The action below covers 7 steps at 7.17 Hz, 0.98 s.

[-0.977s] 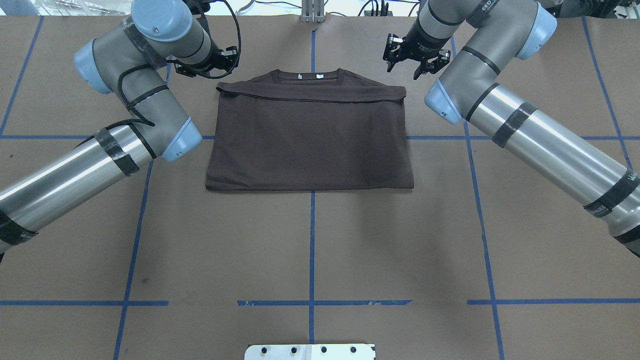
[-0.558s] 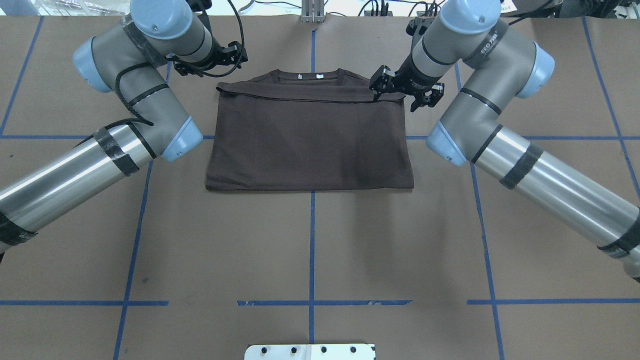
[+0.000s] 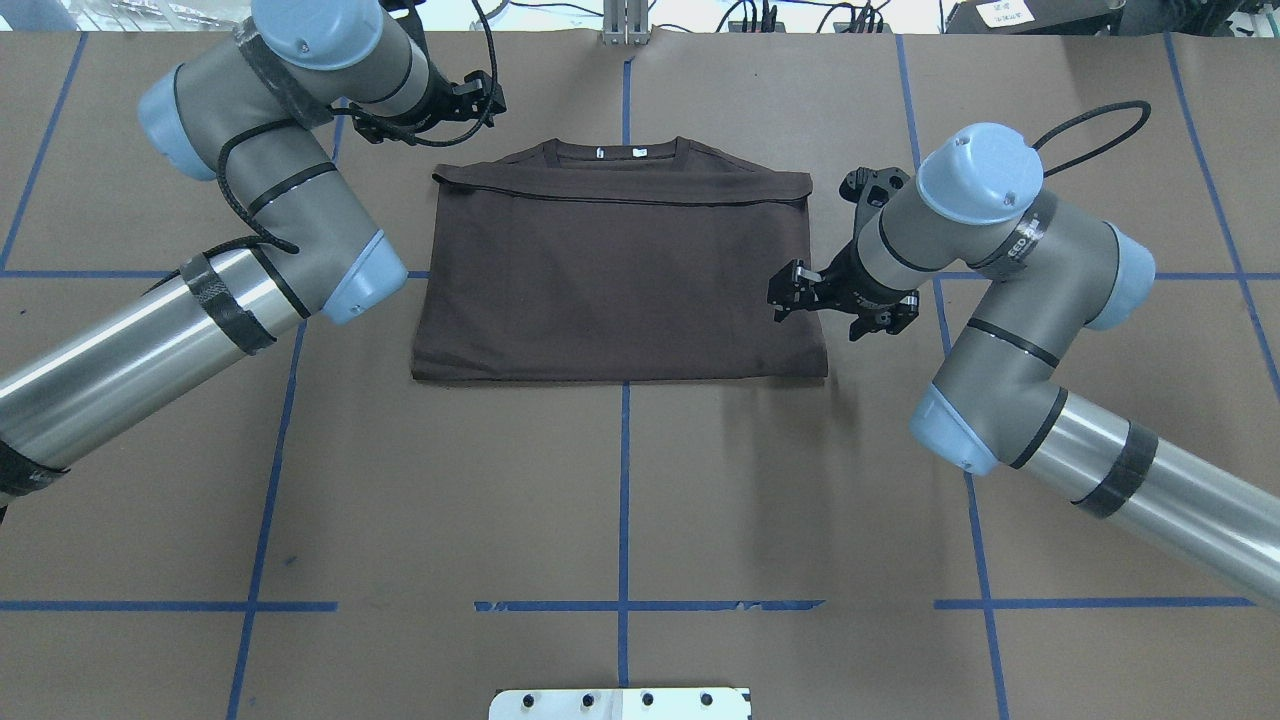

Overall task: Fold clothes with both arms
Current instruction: 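Move the right gripper to grasp the folded shirt's near corner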

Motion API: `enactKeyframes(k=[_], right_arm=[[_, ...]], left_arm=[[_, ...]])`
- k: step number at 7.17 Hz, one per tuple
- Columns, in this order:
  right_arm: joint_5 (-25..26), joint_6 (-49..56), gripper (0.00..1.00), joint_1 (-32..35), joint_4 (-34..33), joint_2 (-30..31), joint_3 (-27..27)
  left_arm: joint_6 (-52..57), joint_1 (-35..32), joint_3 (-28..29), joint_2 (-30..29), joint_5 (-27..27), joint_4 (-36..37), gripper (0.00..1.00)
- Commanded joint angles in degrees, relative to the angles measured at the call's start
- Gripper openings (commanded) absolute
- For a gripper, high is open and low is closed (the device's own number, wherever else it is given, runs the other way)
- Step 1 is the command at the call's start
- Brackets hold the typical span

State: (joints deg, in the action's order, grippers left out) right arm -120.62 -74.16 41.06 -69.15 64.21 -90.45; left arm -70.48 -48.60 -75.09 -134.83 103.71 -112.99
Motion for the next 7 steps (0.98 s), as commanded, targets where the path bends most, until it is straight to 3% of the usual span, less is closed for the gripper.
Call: enactKeyframes(k=[1,3,4,5,6,7], right_arm=[[1.0,0.4,0.98,-1.2,-0.1,0.0,1.3],[2.1,0.7,0.90,-1.2,-0.1,0.0,2.4],[2.1,0.7,0.72,-1.4,-0.1,-0.1,2.6],[2.1,0.8,0.33,-1.4,0.1,-0.1,2.6],[2.0,0.8,0.00,-1.4,0.2,0.0,2.5],[2.0,0.8,0.00,-1.4,0.3,0.2,2.4]], left_arm=[[0.0,0.0,-0.3,0.2,0.1,0.1,1.00],[0.0,0.0,-0.3,0.4,-0.1,0.1,1.00],[0.0,0.0,-0.3,0.4,-0.1,0.1,1.00],[0.1,0.0,-0.4,0.4,-0.2,0.1,1.00],[0.1,-0.1,-0.4,0.4,-0.2,0.0,1.00],[0.3,0.0,-0.3,0.5,-0.2,-0.1,1.00]])
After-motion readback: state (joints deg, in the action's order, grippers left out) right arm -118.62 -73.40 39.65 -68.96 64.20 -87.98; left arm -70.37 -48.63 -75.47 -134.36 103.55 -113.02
